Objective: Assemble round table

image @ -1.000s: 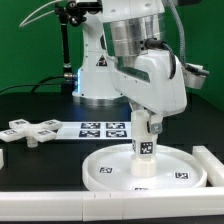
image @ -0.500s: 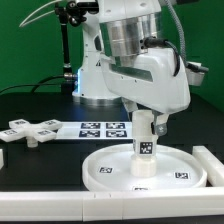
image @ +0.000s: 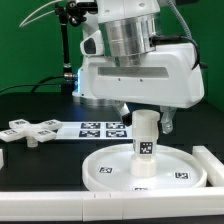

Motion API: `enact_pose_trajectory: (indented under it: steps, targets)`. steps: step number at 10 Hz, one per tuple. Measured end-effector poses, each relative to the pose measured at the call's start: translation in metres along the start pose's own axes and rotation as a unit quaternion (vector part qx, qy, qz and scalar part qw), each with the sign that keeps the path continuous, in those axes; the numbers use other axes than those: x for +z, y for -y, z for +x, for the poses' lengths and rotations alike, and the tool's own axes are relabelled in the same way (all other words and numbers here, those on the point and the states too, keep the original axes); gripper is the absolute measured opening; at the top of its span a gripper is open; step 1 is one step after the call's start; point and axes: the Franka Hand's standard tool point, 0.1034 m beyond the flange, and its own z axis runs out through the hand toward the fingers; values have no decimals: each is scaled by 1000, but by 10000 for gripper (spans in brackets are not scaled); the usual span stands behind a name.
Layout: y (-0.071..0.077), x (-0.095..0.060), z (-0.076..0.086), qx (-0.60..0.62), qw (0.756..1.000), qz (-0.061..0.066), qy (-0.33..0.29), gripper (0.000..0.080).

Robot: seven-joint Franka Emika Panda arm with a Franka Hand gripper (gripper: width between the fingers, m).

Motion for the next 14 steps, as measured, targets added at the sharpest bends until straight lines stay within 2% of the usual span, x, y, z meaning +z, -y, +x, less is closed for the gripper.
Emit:
enact_pose_trajectory:
  steps: [3,6,9,12,14]
  targets:
    - [3,-2,-2,-137,991,-11,4,649]
    - [7,-2,-5,-270,963,-19,1,649]
    - [3,-2,-1,-376,926,-20,3,649]
    - [2,-2,-1,-478,878,-21,5,649]
    - [5,-3,1,-571,820,-35,-2,649]
